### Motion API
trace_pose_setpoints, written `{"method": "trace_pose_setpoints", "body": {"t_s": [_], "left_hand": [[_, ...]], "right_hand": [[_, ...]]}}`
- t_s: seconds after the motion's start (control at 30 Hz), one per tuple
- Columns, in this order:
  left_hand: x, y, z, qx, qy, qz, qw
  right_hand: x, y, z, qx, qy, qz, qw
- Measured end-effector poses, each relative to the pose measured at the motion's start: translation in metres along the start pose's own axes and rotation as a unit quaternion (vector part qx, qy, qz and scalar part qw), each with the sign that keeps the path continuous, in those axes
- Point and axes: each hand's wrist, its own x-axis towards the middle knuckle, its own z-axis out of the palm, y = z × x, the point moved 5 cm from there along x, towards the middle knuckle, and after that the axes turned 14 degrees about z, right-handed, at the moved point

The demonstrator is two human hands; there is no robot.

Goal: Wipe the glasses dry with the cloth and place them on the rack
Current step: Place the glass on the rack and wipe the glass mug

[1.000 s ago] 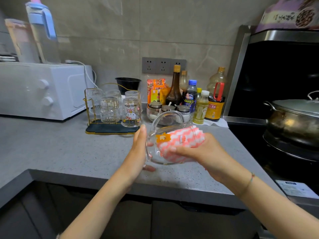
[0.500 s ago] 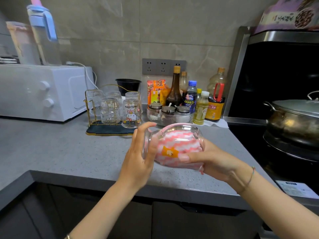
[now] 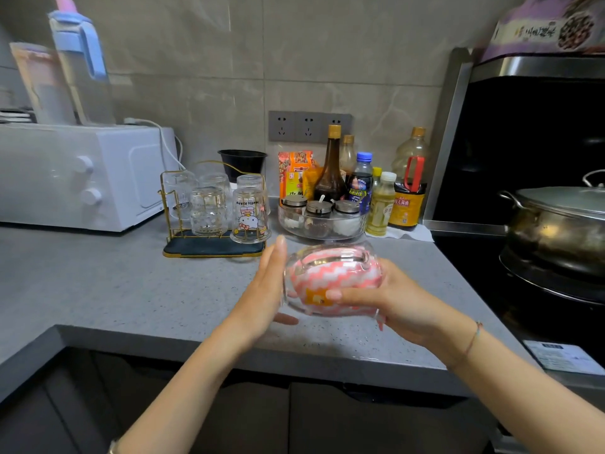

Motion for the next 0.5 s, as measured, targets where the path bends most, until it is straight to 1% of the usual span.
{"method": "trace_pose_setpoints", "body": {"t_s": [0.07,0.1,0.17,0.2,0.3,0.37,0.43,0.5], "left_hand": [[0.0,-0.003,-0.001,0.016,0.026,-0.022,0.999],[0.0,-0.002,-0.002,0.025,0.047,-0.017,0.998],[-0.002,0.002,-0.004,0.058,0.092,0.016,0.994],[-0.002,0.003,-0.006,0.072,0.112,0.034,0.991],[-0.003,0.006,-0.011,0.077,0.135,0.082,0.984],[-0.004,0.01,-0.014,0.075,0.139,0.116,0.981],[-0.004,0.011,-0.016,0.074,0.134,0.135,0.979],[-0.005,0.012,-0.017,0.08,0.122,0.167,0.975]], "right_hand": [[0.001,0.002,0.001,-0.002,0.031,-0.004,1.0],[0.003,0.003,0.001,-0.006,0.045,-0.008,0.999],[0.006,0.003,0.002,-0.019,0.059,-0.019,0.998],[0.005,0.001,0.002,-0.027,0.052,-0.022,0.998],[0.001,-0.003,0.004,-0.047,-0.018,-0.013,0.999],[-0.003,-0.005,0.007,-0.036,-0.074,-0.001,0.997],[-0.005,-0.006,0.008,0.0,-0.115,-0.001,0.993],[-0.006,-0.007,0.011,0.058,-0.132,0.017,0.989]]}}
